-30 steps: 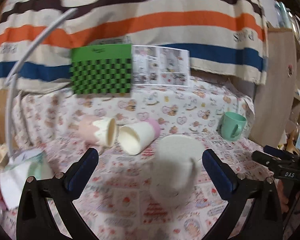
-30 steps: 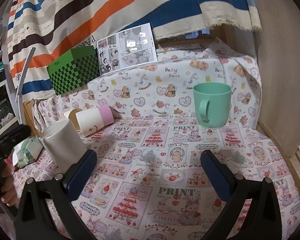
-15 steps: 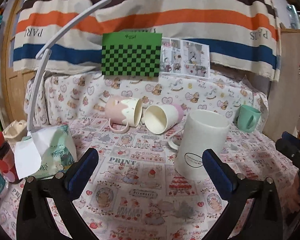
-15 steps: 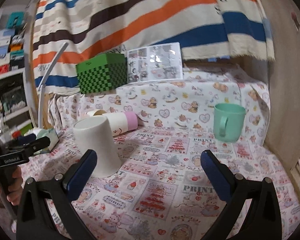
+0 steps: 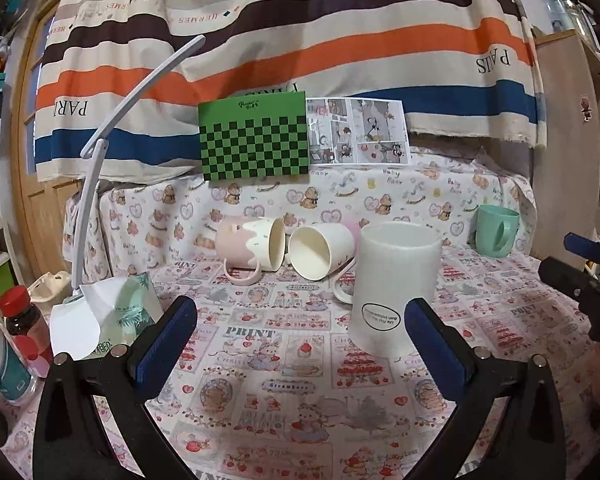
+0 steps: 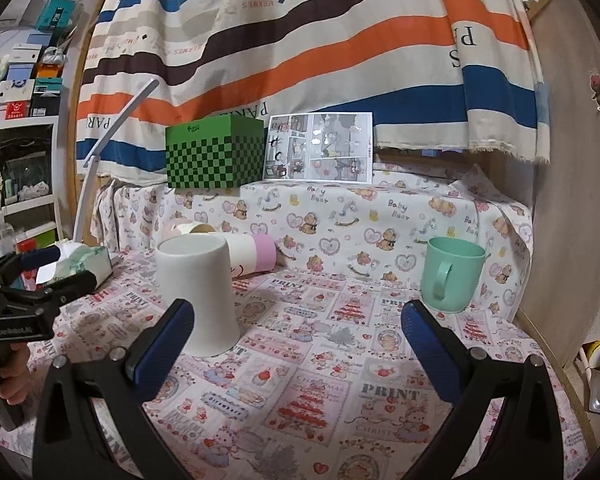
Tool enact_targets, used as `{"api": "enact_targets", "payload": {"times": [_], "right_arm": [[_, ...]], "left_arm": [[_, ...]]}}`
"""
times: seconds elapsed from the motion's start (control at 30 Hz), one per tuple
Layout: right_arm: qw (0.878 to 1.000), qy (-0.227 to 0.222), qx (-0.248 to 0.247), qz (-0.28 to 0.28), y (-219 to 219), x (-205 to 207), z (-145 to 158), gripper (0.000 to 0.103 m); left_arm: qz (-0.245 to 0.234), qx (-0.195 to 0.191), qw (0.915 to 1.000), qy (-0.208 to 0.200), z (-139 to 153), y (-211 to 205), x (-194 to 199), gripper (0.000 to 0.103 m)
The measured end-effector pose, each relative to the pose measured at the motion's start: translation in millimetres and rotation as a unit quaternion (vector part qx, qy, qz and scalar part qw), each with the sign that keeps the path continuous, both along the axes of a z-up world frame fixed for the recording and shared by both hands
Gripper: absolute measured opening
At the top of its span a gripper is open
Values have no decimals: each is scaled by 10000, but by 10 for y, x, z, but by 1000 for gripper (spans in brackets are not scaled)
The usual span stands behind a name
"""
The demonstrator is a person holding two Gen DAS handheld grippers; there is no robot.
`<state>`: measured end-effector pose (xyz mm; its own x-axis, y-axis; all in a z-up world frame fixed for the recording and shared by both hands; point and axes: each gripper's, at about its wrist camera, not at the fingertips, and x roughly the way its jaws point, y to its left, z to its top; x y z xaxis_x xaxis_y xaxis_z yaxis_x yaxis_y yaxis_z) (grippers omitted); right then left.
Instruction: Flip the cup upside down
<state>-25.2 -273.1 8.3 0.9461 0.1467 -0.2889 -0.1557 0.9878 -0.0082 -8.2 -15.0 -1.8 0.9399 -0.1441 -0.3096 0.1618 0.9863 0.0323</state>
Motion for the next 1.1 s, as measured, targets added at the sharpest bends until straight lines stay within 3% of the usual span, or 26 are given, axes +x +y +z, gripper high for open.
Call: {"api": "enact_targets", "payload": {"times": [1.1], "right_arm": [[9998,157,66,-33,-24,54,-26,103]], "left_arm": [[267,-75,9996,59,-29,55,38,103]]}}
